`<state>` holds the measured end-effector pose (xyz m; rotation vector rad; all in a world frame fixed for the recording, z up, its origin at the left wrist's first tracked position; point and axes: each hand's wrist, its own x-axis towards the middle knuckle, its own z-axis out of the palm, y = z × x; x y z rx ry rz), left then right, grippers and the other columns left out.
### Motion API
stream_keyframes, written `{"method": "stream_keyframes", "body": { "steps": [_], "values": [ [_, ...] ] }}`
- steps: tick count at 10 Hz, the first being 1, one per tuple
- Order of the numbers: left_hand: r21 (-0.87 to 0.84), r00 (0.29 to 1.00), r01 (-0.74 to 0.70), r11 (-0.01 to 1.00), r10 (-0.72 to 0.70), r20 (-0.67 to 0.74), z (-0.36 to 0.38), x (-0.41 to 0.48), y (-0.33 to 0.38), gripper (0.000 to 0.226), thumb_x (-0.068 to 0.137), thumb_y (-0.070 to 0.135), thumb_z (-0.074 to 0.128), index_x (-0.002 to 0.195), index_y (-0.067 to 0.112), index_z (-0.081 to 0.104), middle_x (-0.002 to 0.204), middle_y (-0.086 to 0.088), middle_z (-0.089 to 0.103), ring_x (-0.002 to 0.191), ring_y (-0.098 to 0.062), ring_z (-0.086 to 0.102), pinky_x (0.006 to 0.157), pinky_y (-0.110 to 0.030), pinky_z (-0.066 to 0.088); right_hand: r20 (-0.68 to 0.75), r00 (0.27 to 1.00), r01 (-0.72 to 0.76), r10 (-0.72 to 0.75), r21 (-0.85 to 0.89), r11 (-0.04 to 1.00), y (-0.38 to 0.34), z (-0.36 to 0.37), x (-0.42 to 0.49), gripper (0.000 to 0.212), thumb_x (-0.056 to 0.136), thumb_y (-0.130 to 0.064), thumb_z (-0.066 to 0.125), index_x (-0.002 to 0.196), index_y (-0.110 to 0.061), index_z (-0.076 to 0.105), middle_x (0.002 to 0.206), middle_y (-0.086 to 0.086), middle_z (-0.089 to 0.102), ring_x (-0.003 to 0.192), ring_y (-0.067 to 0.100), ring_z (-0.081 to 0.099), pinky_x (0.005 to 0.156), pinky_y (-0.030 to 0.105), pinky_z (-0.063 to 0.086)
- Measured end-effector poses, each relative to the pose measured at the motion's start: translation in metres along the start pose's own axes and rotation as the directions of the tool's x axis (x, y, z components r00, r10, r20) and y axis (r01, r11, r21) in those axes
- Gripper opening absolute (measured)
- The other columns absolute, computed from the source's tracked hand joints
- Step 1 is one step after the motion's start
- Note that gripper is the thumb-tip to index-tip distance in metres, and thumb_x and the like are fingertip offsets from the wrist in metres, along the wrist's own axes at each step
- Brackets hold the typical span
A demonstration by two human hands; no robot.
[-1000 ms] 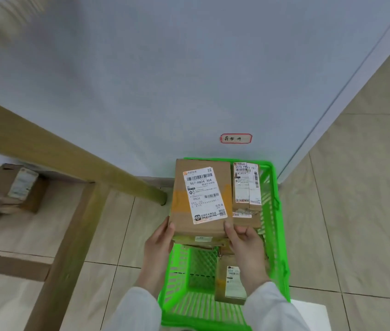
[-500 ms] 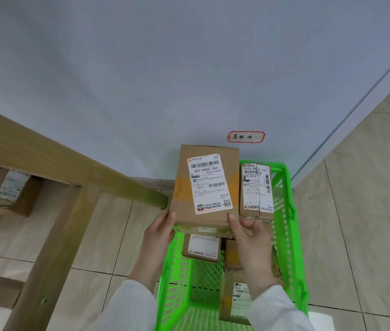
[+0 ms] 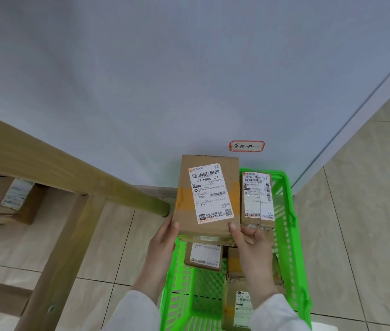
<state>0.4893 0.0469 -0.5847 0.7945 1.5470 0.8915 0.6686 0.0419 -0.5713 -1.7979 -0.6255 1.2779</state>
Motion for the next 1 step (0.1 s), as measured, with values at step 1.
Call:
{"method": "stream_keyframes", "body": {
  "steps": [1],
  "values": [
    [0.019, 0.998, -0.021, 1.000, 0.022, -0.055, 0.0029, -0.0051, 0.0099, 0.049, 0.091, 0.046, 0.057, 0.138, 0.036, 0.045, 0.141, 0.014, 0.049, 0.130, -0.010, 0.046, 0.112, -0.038, 0.032, -0.028, 1.000, 0.000, 0.000, 0.002, 1.000, -0.0043, 0.0015, -0.0022, 0.039, 0.083, -0.032, 0.070, 0.112, -0.009, 0.057, 0.110, 0.005, 0.063, 0.106, 0.018, 0.058, 0.089, 0.029, 0.043]
  ]
}}
